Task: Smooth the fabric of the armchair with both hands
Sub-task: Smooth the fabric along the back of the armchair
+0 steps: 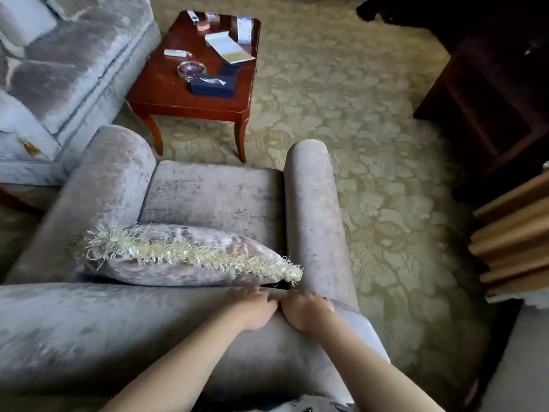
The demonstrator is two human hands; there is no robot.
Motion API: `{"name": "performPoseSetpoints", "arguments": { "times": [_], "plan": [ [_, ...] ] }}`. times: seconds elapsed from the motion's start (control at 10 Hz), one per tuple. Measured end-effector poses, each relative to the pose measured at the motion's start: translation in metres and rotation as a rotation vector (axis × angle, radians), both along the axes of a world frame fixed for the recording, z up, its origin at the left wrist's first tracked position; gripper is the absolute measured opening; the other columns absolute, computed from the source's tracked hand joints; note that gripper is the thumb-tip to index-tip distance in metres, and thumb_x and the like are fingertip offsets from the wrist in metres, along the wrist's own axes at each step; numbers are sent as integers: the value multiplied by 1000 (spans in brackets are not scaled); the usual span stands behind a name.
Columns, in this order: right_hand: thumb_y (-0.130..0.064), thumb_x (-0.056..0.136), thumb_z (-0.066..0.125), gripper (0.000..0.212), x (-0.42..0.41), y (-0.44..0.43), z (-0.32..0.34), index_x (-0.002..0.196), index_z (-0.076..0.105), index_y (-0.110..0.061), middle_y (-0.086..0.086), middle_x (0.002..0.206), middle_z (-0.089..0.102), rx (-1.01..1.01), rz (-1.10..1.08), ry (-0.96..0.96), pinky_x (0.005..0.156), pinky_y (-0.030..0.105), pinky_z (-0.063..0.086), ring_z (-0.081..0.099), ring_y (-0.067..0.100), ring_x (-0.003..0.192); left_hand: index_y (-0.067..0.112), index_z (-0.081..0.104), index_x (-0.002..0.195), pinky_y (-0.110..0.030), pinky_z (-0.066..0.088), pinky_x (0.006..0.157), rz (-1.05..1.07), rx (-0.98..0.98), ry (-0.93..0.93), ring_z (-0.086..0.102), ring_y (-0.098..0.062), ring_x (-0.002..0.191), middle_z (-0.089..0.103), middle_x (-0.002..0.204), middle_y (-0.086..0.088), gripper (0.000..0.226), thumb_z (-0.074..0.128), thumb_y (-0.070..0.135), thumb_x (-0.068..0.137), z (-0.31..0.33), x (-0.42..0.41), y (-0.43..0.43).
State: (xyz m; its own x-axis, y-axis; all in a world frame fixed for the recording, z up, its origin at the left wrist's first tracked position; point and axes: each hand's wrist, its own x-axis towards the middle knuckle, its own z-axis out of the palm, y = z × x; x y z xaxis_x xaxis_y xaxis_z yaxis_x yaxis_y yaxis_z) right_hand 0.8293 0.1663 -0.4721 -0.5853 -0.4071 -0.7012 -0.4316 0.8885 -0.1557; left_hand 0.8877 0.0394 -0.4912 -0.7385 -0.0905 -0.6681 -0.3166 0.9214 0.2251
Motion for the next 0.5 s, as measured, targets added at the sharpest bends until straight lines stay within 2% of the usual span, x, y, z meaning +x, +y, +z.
{"name": "performPoseSetpoints", "arguments": {
  "times": [0.1, 0.2, 0.3, 0.4, 0.5],
  "plan": [
    [-33, 98, 28, 43, -6, 4, -9, 126, 53, -13, 10, 134, 54, -13, 24, 31, 101, 36, 36, 50, 26, 123, 16, 39, 139, -40, 27, 107, -60, 35, -31, 30, -24, 137, 29, 153, -6, 51, 20, 38, 97, -10, -15, 0],
    [-34, 100, 26, 43, -20, 4, -21, 135, 47, -18, 0, 145, 45, -10, 11, -23, 105, 31, 29, 42, 13, 132, 14, 44, 135, -45, 21, 112, -93, 63, -67, 34, -23, 135, 36, 148, -5, 49, 21, 36, 98, -26, -34, 0],
    [-34, 101, 28, 44, -43, -4, -26, 141, 40, -23, -2, 149, 39, 29, -4, -99, 111, 33, 25, 37, 11, 135, 18, 52, 129, -46, 26, 111, 29, 130, -45, 43, -26, 127, 48, 139, -6, 46, 29, 40, 96, -37, -54, -8],
    [-32, 99, 29, 44, -58, -9, -19, 135, 47, -14, 10, 142, 48, 85, -26, -123, 107, 40, 35, 45, 25, 130, 14, 54, 127, -40, 36, 102, 89, 175, -56, 48, -31, 121, 53, 133, -11, 45, 31, 37, 97, -31, -61, -3],
    [-28, 100, 31, 39, -57, -7, -12, 127, 53, -11, 14, 130, 56, 56, -41, -110, 100, 43, 42, 52, 33, 120, 10, 55, 124, -36, 42, 87, 98, 185, -71, 54, -31, 113, 54, 131, -15, 42, 24, 26, 100, -18, -61, 4]
  ]
}}
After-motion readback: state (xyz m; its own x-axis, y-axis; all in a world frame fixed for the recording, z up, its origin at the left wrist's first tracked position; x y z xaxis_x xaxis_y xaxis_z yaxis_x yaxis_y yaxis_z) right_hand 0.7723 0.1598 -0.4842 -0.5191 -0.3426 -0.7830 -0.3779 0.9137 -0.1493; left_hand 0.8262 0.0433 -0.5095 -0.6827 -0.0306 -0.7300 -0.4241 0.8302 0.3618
